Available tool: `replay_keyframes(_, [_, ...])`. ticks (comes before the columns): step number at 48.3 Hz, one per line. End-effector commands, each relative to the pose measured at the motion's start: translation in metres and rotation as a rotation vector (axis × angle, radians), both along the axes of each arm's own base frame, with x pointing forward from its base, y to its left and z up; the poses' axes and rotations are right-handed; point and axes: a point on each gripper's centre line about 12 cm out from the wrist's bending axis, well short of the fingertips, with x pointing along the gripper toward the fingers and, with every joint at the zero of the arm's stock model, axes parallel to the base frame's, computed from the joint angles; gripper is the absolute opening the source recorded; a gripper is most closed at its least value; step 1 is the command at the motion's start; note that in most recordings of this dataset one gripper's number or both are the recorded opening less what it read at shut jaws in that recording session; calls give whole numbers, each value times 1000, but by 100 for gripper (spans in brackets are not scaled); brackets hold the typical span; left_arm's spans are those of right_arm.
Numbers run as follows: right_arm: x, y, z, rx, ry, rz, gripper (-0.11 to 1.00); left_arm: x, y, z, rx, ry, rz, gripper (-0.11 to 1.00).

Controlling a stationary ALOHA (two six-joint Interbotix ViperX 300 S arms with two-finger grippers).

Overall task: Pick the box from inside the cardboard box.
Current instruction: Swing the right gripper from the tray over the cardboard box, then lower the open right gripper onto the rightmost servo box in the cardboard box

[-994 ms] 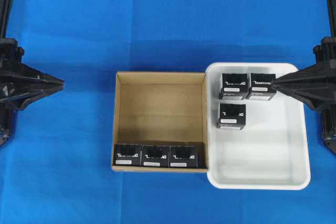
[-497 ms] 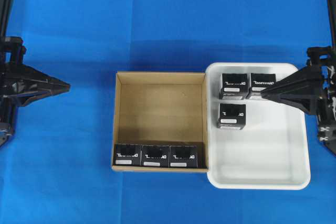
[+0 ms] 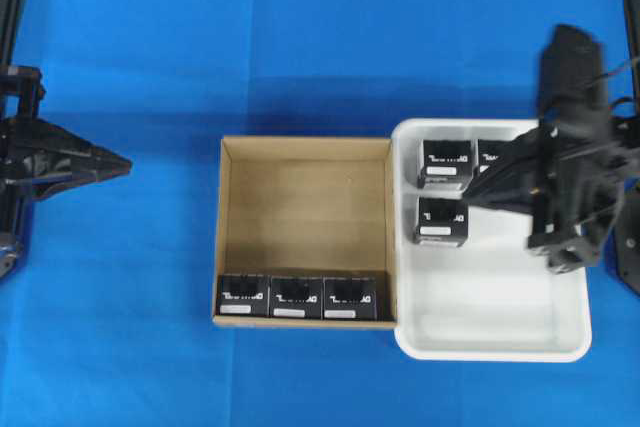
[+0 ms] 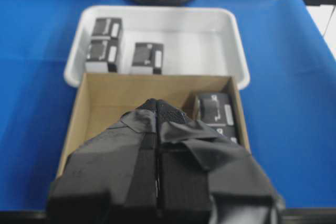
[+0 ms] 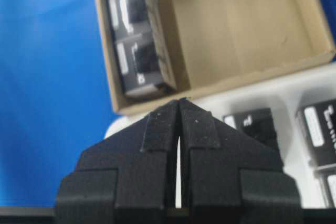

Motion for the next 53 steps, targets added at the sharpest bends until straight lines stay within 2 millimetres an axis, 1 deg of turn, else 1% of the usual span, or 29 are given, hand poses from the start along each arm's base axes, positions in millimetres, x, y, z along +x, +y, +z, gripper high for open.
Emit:
replay_keyframes(1, [15,3,11,15,60,18,1,2,0,12,3,-14,2,-7])
replay_keyframes(7, [33,7,8,28,199,45,1,2,0,11,3,5,2,-7])
replay_keyframes(12, [46,8,2,28,288,62,1,2,0,10,3,11,2,-7])
replay_keyframes(20, [68,9,-3,10,367,103,1,2,0,6,1,32,1,-7])
replay_keyframes(30, [96,15,-14,-28,432,211,1,3,0,4,1,46,-2,-7])
replay_keyframes(39, [121,25,-35,-55,496,313,1,3,-1,4,1,46,-3,-7])
replay_keyframes(43, [133,27,-48,-72,513,354,1,2,-1,4,3,48,-4,-7])
replay_keyframes(47, [141,30,-58,-83,529,387,1,1,-1,4,3,54,-3,-7])
replay_keyframes(53, [147,31,-67,-82,545,399,1,-1,-1,5,1,52,-3,-7])
